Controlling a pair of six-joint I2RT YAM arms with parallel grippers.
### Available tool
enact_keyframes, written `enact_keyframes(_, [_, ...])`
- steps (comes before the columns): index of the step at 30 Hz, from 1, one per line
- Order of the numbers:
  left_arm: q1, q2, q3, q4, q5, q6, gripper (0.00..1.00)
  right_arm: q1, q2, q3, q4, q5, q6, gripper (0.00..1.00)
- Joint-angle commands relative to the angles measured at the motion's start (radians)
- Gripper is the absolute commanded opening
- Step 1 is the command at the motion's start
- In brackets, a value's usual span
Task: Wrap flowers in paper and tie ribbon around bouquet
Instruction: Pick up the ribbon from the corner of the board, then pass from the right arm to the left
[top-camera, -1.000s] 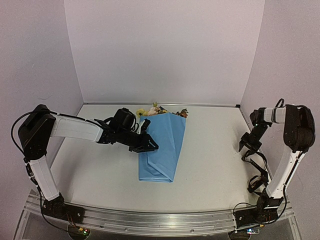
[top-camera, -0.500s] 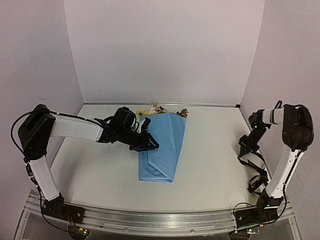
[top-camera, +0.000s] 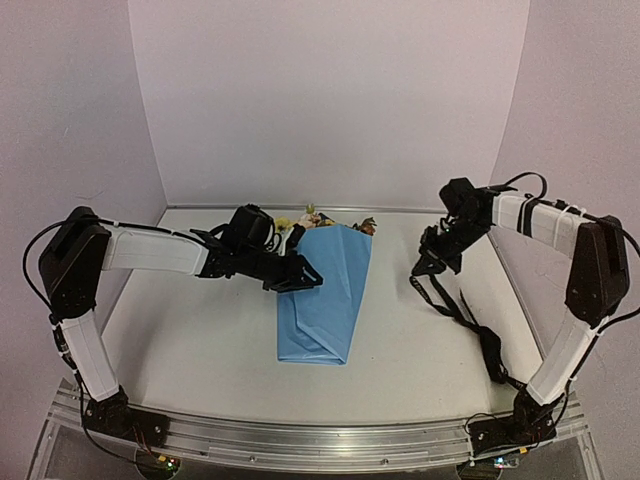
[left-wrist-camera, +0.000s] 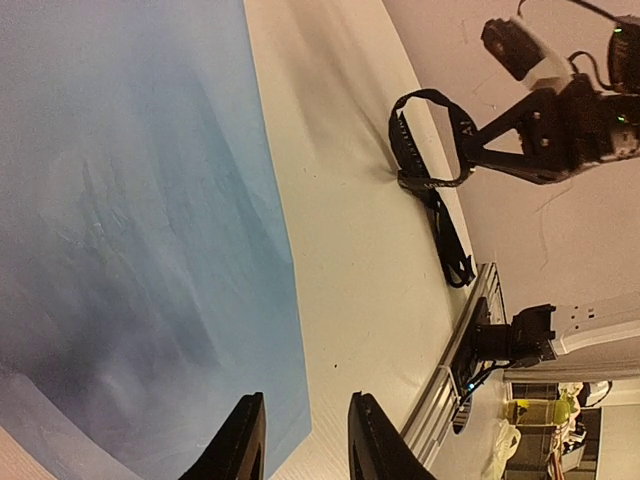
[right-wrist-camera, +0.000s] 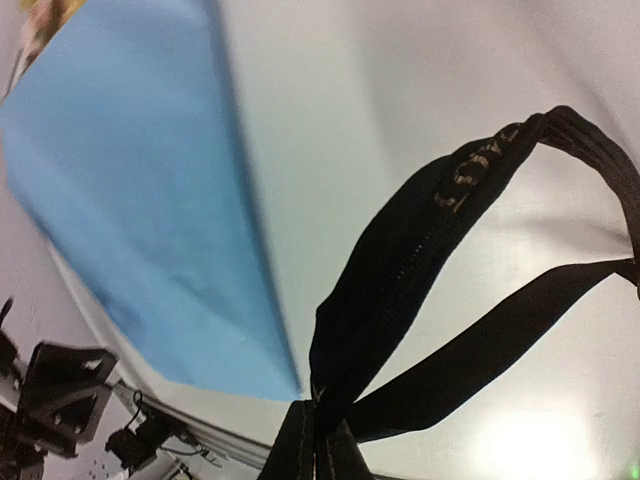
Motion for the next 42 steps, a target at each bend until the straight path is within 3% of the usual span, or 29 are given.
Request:
enact_keyframes(1, [0.005,-0.014,0.048,0.006,-0.003,0.074,0.31,0.121,0.017,0.111,0.107,-0.119,0.103,0.0])
enact_keyframes(11, [-0.052,-0.101,0.02,0.064,-0.113,0.24,0.41,0.248,0.056,0.282,0.224,-0.18,0.285,0.0])
enact_keyframes(25, [-0.111,-0.084,0.093,0.14,-0.162,0.314,0.66,0.327,-0.002,0.262,0.138,-0.2,0.203,0.0])
enact_keyframes(31, [-0.13,-0.076,0.11,0.159,-0.154,0.318,0.68,0.356,-0.005,0.258,0.101,-0.197,0.178,0.0])
enact_keyframes(38, [-0.14,-0.052,0.124,0.148,-0.148,0.299,0.55,0.365,-0.044,0.222,0.064,-0.161,0.133,0.01])
enact_keyframes(42, [-0.158,-0.082,0.091,0.181,-0.114,0.286,0.57,0.366,-0.057,0.209,0.041,-0.143,0.112,0.01])
